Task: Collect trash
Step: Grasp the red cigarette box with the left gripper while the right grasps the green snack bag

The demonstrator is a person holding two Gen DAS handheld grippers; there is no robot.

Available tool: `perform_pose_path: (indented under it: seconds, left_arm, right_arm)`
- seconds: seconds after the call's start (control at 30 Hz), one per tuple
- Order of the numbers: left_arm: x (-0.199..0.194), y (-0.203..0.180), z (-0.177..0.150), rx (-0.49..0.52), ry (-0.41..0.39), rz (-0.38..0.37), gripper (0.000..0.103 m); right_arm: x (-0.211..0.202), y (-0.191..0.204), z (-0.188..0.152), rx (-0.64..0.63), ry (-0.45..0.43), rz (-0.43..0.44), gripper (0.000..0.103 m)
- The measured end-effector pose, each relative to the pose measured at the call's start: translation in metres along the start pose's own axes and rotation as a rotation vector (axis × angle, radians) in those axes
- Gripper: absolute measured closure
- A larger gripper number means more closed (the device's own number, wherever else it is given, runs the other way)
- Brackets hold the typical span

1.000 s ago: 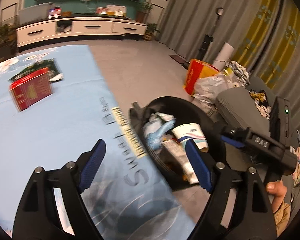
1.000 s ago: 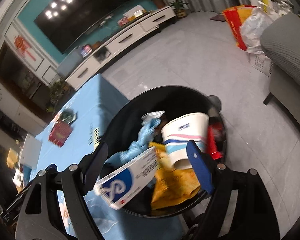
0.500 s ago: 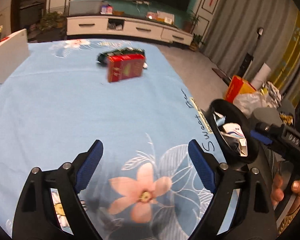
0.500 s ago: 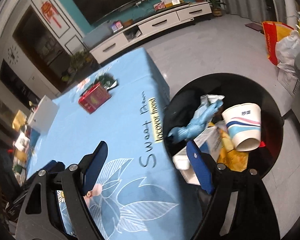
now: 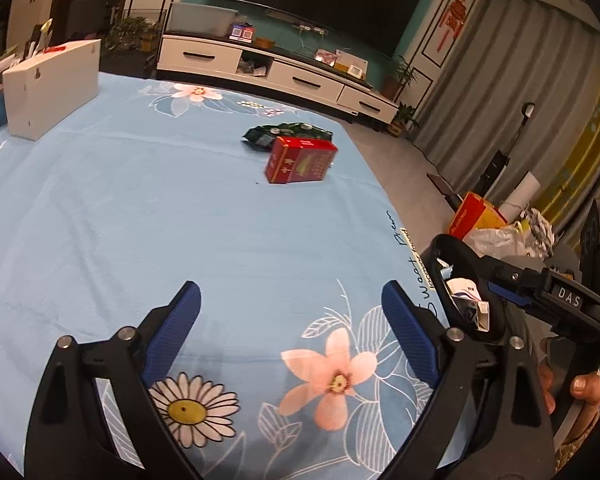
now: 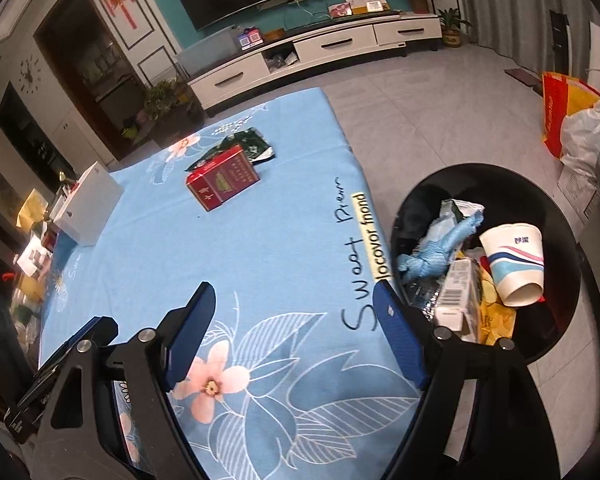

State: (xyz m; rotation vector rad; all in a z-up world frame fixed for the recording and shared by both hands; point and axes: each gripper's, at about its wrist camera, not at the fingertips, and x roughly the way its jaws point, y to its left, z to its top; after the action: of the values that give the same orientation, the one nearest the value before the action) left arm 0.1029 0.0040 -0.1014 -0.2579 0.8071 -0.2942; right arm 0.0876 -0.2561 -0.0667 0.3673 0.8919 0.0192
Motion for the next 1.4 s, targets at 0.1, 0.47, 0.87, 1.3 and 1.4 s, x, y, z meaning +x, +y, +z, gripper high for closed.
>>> perform_pose_path:
  seconds: [0.1,0.47,0.87,1.3,1.4]
  left_arm:
    - [0.001,0.008,0.003,-0.014,-0.002,0.001,0.003]
    - [0.029,0.011,0.034,0.025,-0.009,0.002,0.003]
    - [0.094,0.011,0.08,0.146,-0.022,-0.11,0.003]
    - [0.201,-0.022,0.131,0.32,0.062,-0.237,0.015]
    - [0.209,-0.023,0.132,0.327,0.08,-0.242,0.061]
  right_arm:
    - [0.005,0.007,0.003,-0.006,0.006,0.008,0.024]
    - [0.033,0.017,0.022,-0.033,0.018,0.026,0.022]
    - [0.08,0.0,0.04,-0.011,0.043,0.056,0.022]
    - [0.119,-0.014,0.08,-0.021,0.043,0.028,0.022]
    - [0.126,-0.009,0.089,-0.035,0.041,0.035,0.022]
